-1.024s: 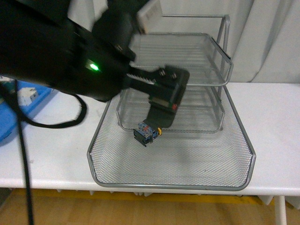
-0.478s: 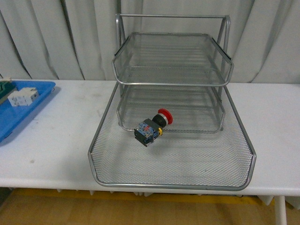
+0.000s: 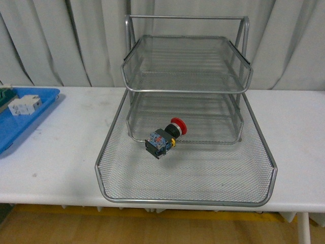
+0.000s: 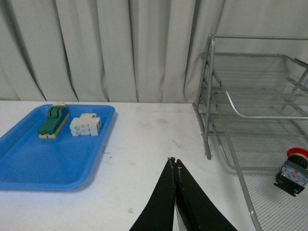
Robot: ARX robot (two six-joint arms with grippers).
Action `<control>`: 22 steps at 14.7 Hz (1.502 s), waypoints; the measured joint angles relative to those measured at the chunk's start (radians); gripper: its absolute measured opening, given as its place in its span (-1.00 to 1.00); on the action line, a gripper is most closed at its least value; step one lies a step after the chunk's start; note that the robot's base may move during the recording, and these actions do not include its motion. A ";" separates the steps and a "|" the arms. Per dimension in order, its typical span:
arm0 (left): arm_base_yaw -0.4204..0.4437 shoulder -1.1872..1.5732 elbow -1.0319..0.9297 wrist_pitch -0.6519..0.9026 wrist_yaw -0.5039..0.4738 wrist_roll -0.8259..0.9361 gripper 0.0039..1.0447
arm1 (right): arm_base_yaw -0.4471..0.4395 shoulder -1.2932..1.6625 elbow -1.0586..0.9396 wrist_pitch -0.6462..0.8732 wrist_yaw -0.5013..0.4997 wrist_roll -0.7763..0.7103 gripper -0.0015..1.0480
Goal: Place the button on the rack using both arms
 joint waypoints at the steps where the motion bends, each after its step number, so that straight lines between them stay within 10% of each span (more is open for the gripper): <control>1: 0.005 -0.013 -0.005 -0.006 0.002 0.000 -0.97 | 0.000 0.000 0.000 0.000 0.000 0.000 0.87; 22: 0.102 -0.566 -0.070 -0.471 0.103 -0.001 -0.97 | 0.000 0.000 0.000 0.000 0.000 0.000 0.87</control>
